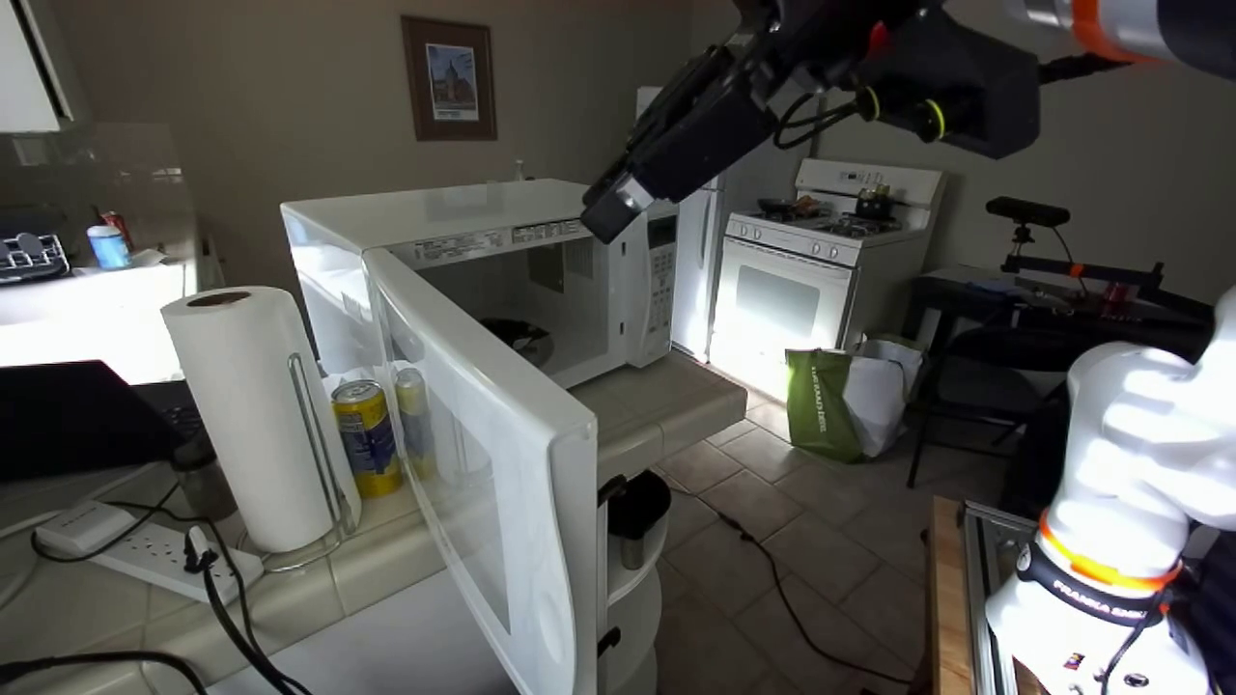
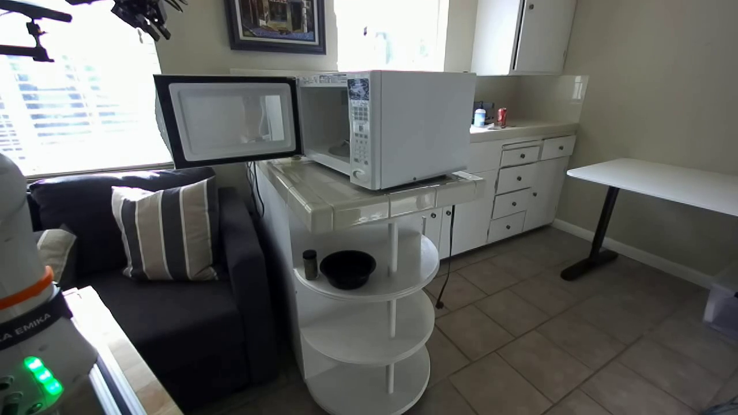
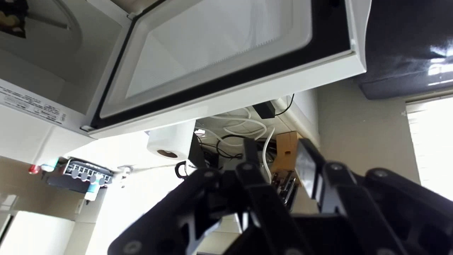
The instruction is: Close the microwave
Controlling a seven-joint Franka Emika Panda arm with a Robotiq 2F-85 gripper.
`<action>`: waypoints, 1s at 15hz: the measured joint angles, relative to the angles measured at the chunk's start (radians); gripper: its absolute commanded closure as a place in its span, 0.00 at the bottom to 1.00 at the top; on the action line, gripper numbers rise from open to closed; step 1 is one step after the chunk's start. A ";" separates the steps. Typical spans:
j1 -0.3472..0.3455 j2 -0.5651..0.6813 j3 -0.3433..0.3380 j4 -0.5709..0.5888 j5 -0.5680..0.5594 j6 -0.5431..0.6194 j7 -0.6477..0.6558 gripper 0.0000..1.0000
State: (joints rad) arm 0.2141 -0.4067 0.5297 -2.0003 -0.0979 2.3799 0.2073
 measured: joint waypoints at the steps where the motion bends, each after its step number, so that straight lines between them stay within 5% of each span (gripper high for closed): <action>1: -0.001 0.033 0.017 0.023 -0.037 -0.003 0.002 0.99; 7: 0.003 0.195 0.080 0.113 -0.231 -0.026 0.012 1.00; 15: 0.047 0.299 0.064 0.142 -0.277 -0.067 0.001 1.00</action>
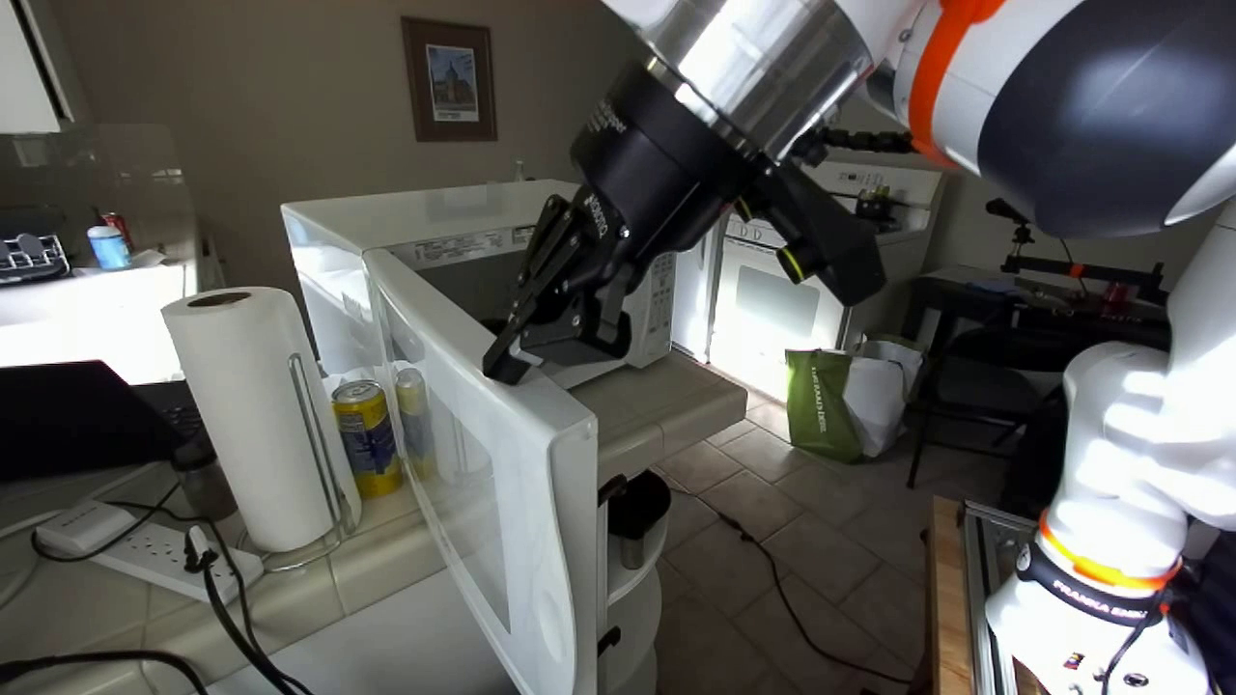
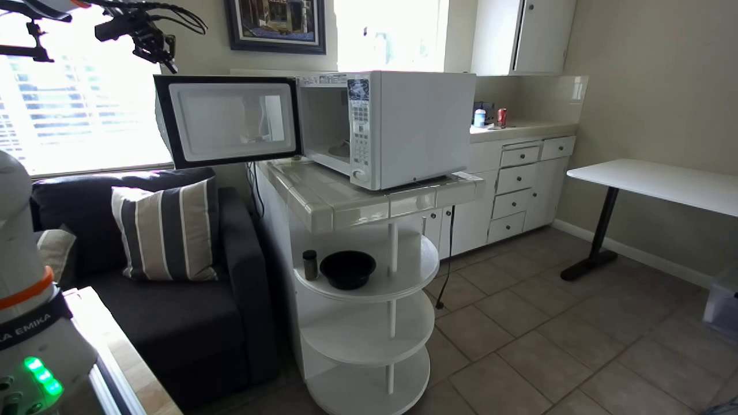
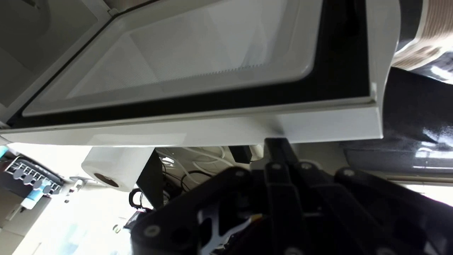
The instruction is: Close the microwave
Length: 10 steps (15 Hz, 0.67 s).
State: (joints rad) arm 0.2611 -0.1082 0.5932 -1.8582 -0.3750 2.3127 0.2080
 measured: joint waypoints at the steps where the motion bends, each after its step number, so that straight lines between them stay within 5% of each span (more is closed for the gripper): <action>1: 0.009 0.006 -0.007 0.002 0.000 0.003 -0.005 1.00; 10: 0.078 0.022 -0.068 0.007 0.032 0.036 -0.062 1.00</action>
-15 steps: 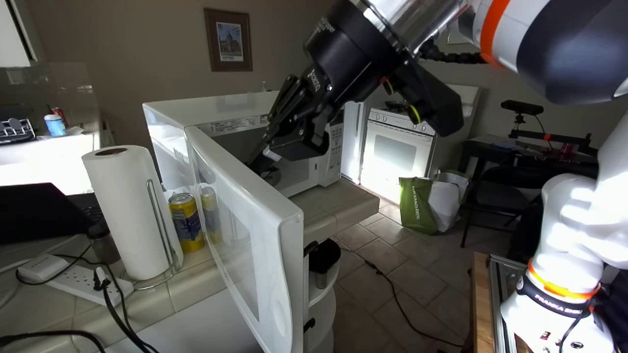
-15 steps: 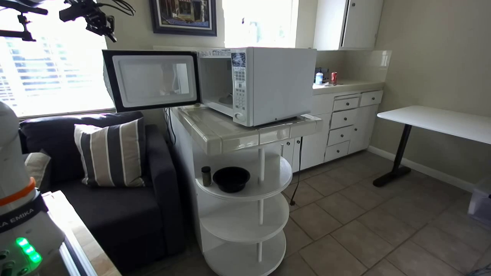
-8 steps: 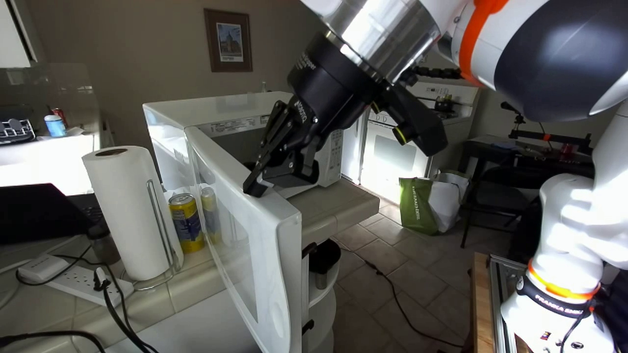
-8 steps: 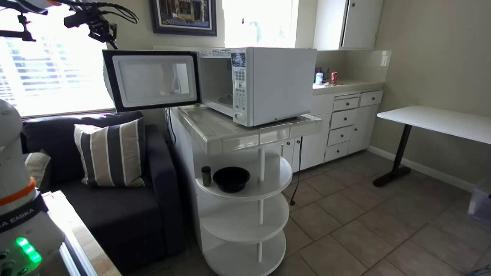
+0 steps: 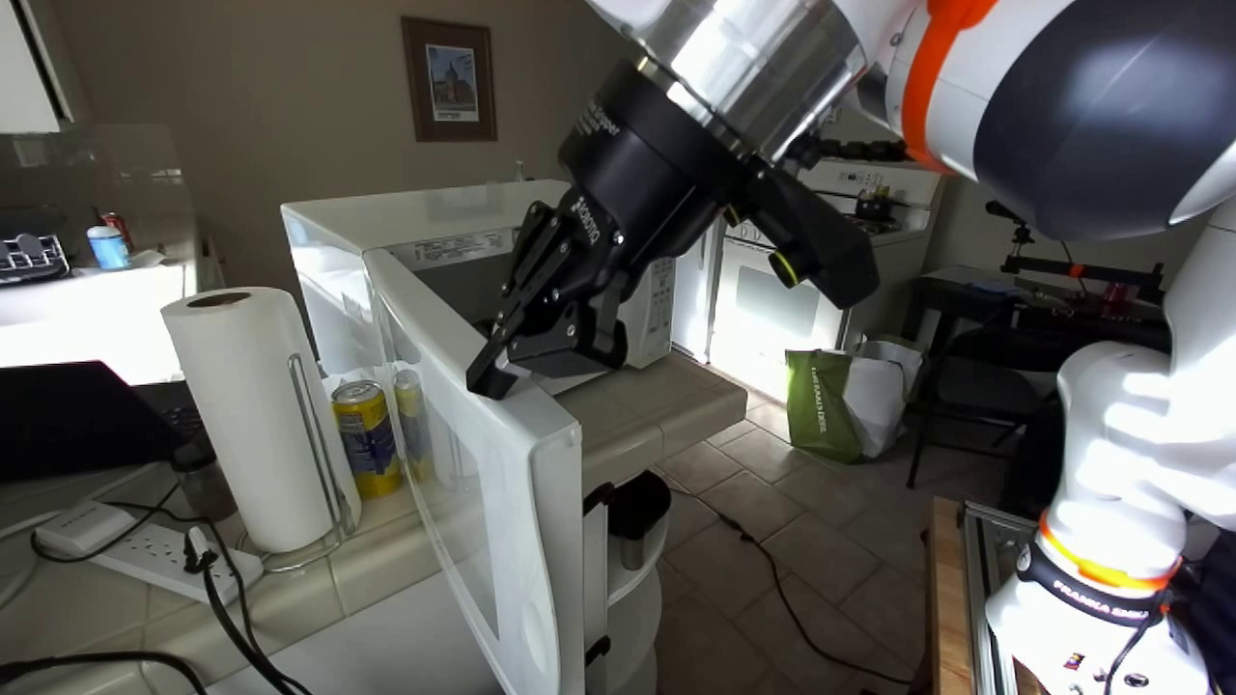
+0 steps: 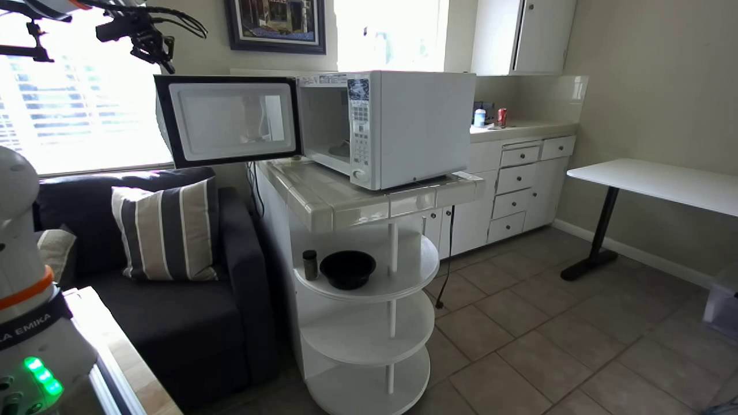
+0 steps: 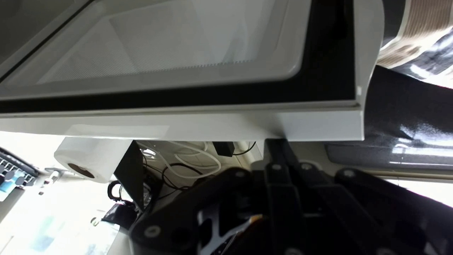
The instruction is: Close the microwave
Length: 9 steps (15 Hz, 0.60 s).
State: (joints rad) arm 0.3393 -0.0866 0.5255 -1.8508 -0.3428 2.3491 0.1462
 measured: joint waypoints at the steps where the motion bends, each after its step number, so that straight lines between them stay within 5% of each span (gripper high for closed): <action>1: 0.007 0.002 -0.004 0.000 0.009 0.011 -0.002 1.00; 9: 0.029 0.017 -0.014 -0.002 0.020 0.017 -0.004 1.00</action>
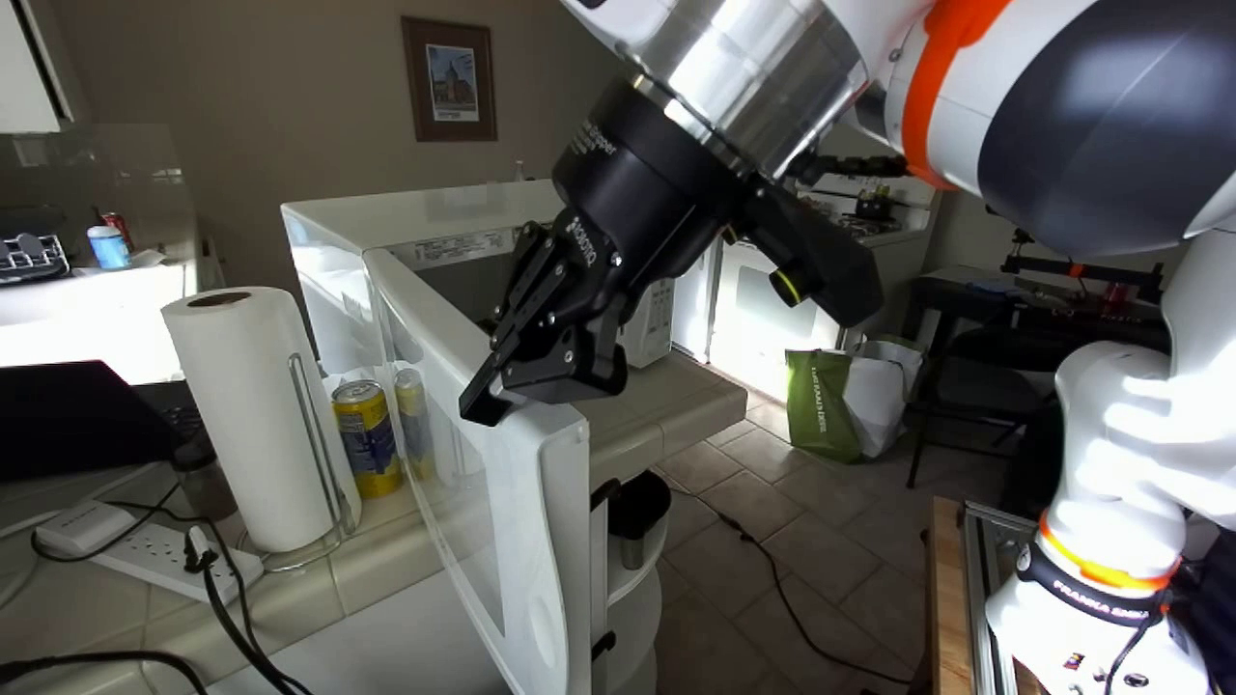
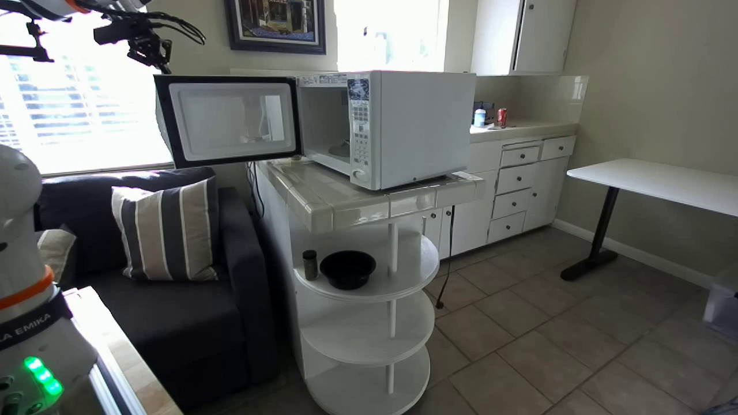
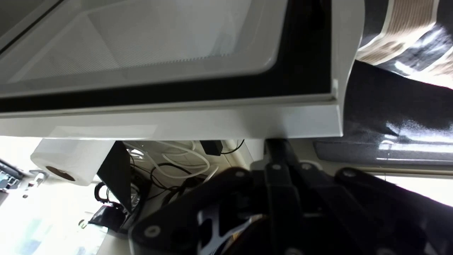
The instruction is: Close the microwave
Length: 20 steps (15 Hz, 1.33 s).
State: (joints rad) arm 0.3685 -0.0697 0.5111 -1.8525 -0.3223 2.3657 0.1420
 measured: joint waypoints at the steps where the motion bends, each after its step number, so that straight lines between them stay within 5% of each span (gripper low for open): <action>1: 0.000 0.000 -0.001 0.000 -0.007 -0.018 0.001 1.00; 20: -0.016 0.000 -0.061 0.020 -0.360 -0.546 0.469 1.00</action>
State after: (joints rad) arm 0.3529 -0.0693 0.4500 -1.8321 -0.6827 1.8194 0.6106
